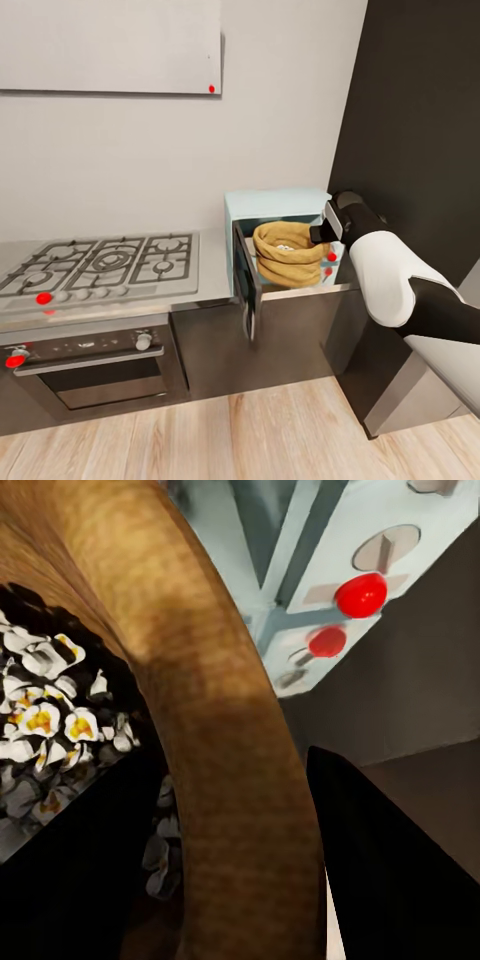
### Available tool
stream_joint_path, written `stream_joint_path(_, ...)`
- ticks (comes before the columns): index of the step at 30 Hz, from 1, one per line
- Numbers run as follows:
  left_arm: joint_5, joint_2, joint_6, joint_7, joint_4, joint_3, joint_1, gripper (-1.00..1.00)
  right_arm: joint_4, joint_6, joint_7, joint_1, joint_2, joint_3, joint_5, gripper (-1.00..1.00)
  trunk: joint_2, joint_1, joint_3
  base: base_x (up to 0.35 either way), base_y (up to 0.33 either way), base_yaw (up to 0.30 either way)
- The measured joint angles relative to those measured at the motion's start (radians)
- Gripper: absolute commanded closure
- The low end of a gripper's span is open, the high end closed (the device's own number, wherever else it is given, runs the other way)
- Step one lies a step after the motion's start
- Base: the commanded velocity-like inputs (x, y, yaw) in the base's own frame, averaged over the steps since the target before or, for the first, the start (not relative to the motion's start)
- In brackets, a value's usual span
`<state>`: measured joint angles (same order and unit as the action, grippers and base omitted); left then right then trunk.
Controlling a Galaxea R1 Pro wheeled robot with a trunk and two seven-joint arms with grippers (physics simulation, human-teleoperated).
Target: In the kitchen, take the popcorn bag from the countertop, put it into the microwave, and heat it until the popcorn is cooked so the cooked popcorn ends up inside the bag.
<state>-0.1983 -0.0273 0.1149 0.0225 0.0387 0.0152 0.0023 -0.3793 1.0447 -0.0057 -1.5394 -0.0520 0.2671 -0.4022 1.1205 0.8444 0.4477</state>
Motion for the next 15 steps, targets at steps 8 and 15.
stream_joint_path(8, 0.0, 0.0, 0.0, 0.0, 0.0, 0.0, 0.0, -1.0, 0.0, 0.0, 0.0, 0.0, 0.0, 0.0, 0.001, 1.0, 0.0, 0.0, 0.0, 0.194, 0.0, 0.0)
stream_joint_path(15, 0.0, 0.0, 0.0, 0.0, 0.0, 0.0, 0.0, -1.0, 0.007, 0.0, 0.001, 0.001, -0.001, 0.0, -0.002, 1.0, 0.0, 0.0, 0.0, 0.189, 0.0, 0.0)
